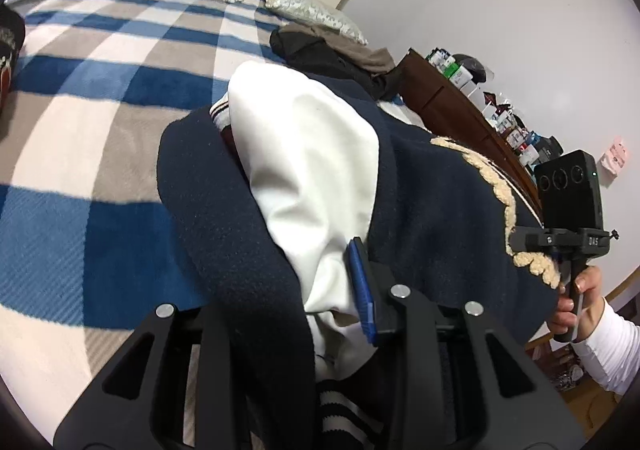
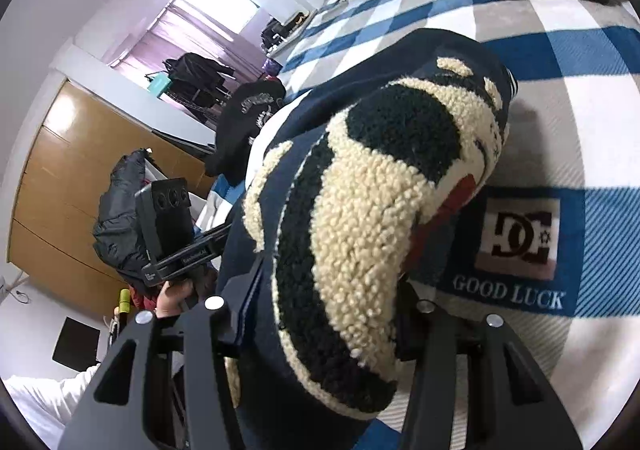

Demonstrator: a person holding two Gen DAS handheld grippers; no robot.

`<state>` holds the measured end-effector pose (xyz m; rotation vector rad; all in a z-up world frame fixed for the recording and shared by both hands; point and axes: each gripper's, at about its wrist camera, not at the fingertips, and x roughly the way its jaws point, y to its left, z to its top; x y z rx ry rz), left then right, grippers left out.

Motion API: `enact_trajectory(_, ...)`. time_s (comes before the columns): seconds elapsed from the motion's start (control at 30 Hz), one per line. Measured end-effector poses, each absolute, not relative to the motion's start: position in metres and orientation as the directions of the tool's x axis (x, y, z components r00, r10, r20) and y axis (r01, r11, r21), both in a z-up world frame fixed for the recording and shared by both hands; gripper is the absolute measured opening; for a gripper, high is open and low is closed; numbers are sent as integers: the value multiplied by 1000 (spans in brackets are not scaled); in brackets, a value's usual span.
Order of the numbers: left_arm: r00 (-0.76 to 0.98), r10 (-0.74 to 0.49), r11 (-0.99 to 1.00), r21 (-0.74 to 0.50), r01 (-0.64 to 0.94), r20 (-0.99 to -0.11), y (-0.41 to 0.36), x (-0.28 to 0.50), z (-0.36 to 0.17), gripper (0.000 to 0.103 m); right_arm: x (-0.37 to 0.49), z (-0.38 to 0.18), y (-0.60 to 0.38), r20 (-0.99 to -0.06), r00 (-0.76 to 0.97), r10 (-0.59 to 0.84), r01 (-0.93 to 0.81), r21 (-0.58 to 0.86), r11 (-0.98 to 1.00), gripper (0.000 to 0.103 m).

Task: Fold large clothes

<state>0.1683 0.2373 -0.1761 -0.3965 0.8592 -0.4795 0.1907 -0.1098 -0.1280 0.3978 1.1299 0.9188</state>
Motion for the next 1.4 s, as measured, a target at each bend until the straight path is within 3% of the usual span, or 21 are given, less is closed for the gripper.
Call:
enact_trajectory(0.37,572,-537,832,-499,242,-620,245,226,-135,30,255,-87,-95,-597,104,796,-447,686,573,49)
enact_trajectory(0.67,577,-545,816,-542,200,-608,295,281,-67,30,315,-2,-29,-647,68,760,-461,655,599,49)
enact_trajectory(0.83,600,-517,821,-553,146,-610,368,298,-20,30,350,51,52,-658,14,752,-497,648,577,49)
enact_trajectory(1.13,703,-365,862,-507,7,-610,580,312,71,30,412,128,284,-607,-116,786,-600,673,431,49)
enact_trajectory(1.4,750,-153,917,-376,-136,-644,750,307,108,30,445,131,473,-520,-243,818,-696,682,226,49)
